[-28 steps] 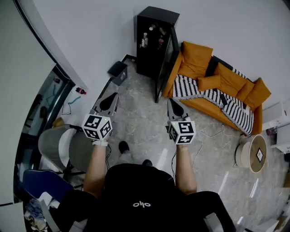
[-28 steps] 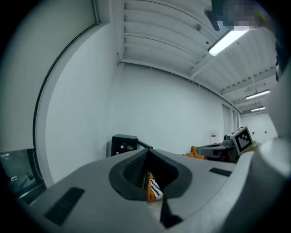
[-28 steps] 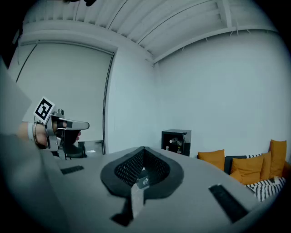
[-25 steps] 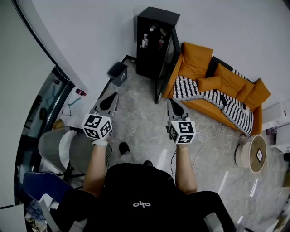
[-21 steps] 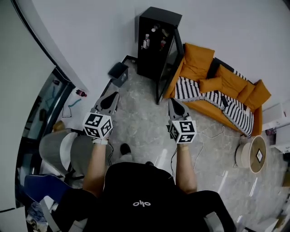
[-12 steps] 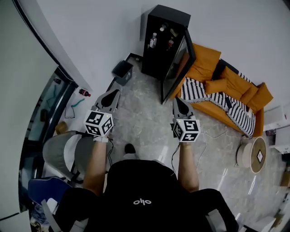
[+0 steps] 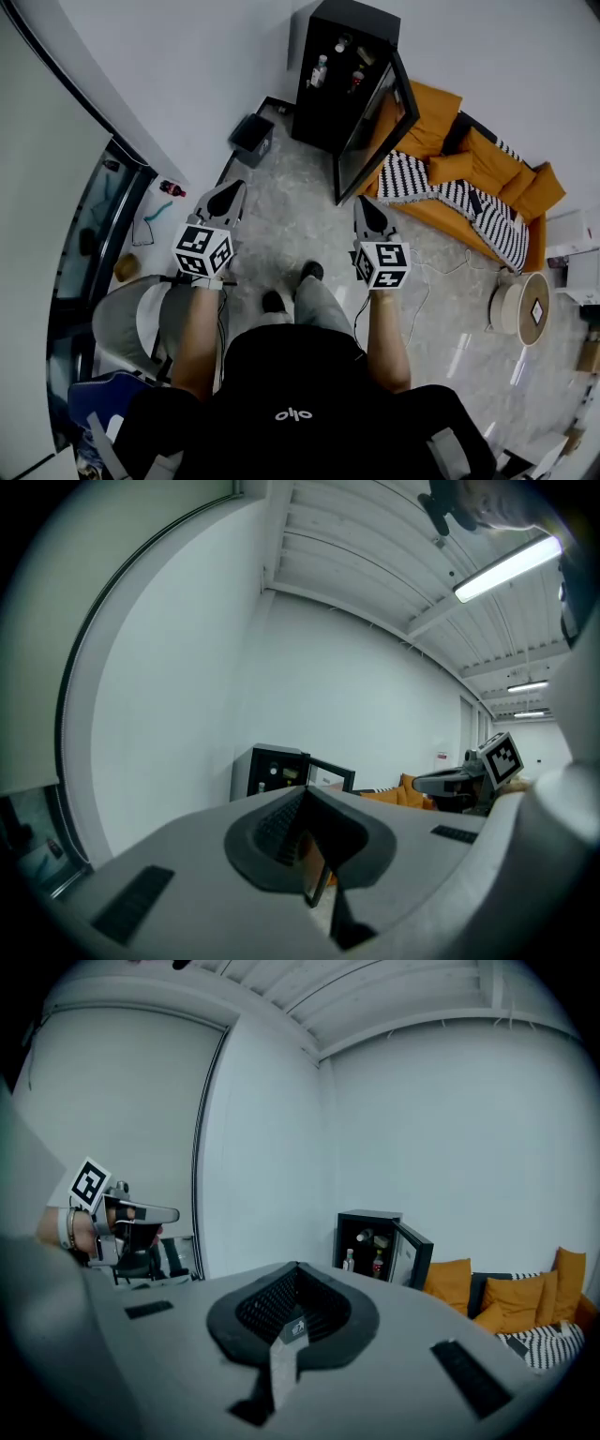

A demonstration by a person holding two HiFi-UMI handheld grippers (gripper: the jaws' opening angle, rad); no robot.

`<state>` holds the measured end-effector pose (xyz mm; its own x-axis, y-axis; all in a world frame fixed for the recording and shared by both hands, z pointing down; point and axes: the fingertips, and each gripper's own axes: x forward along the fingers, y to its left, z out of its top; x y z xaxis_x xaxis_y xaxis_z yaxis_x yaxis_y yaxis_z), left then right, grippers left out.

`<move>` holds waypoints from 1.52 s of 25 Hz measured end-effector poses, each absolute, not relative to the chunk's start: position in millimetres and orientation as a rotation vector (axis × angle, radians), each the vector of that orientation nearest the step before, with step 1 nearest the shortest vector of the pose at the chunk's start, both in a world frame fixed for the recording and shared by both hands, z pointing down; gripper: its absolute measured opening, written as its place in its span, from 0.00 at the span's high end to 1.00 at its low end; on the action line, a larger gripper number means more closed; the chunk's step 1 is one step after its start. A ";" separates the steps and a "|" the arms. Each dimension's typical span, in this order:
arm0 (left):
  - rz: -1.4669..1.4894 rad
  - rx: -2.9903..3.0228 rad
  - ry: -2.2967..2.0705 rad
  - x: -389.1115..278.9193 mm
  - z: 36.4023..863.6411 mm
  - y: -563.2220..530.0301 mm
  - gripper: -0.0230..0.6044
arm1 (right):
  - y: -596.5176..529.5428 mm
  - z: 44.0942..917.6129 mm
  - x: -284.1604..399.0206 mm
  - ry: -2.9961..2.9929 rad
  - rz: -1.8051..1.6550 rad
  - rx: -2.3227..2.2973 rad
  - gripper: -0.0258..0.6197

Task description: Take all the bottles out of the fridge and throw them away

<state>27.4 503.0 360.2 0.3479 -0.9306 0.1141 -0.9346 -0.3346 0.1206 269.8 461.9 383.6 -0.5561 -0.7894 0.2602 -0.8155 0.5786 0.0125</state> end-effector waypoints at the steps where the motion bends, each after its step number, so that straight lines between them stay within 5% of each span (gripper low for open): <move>1: 0.043 2.440 -1.697 26.6 362.9 495.7 0.96 | 455.4 385.7 267.8 -2.566 0.167 1.333 0.96; 38: 0.175 2.411 -1.644 8.9 382.5 85.9 0.96 | 35.4 407.9 230.1 -2.572 0.286 1.340 0.96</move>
<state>8.9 85.9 382.5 0.3680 -0.9036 0.2192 -0.9295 -0.3513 0.1121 230.1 35.4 407.9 -0.5572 -0.7788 0.2880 -0.8231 0.5638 -0.0677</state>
